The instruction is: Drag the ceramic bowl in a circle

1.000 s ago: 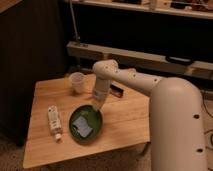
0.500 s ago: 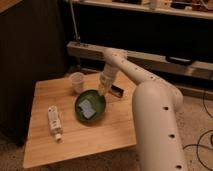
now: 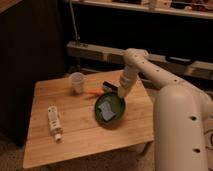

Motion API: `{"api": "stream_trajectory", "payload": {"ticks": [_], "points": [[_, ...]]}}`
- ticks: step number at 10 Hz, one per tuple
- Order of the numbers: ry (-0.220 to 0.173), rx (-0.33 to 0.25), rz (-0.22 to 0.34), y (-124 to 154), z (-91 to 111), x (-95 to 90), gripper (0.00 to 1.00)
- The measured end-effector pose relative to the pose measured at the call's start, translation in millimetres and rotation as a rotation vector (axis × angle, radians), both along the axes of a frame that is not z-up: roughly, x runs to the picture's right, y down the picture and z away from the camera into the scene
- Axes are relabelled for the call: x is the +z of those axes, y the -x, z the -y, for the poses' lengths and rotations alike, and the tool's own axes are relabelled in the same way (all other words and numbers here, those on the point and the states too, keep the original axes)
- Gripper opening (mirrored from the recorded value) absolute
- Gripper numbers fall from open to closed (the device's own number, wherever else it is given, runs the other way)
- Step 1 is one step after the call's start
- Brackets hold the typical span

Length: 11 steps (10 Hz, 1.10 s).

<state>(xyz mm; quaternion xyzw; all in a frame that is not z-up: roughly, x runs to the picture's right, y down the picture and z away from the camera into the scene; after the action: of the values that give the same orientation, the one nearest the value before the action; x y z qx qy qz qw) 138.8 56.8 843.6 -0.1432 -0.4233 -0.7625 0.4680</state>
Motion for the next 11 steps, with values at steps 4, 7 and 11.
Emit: {"api": "stream_trajectory", "payload": {"ticks": [4,7,11], "points": [[0.028,-0.084,-0.001,-1,-37,-30.3,0.1],[0.036,-0.186,0.092,56,-55,-38.0,0.1],[0.031,-0.288,0.233,169,-61,-22.7,0.1]]}}
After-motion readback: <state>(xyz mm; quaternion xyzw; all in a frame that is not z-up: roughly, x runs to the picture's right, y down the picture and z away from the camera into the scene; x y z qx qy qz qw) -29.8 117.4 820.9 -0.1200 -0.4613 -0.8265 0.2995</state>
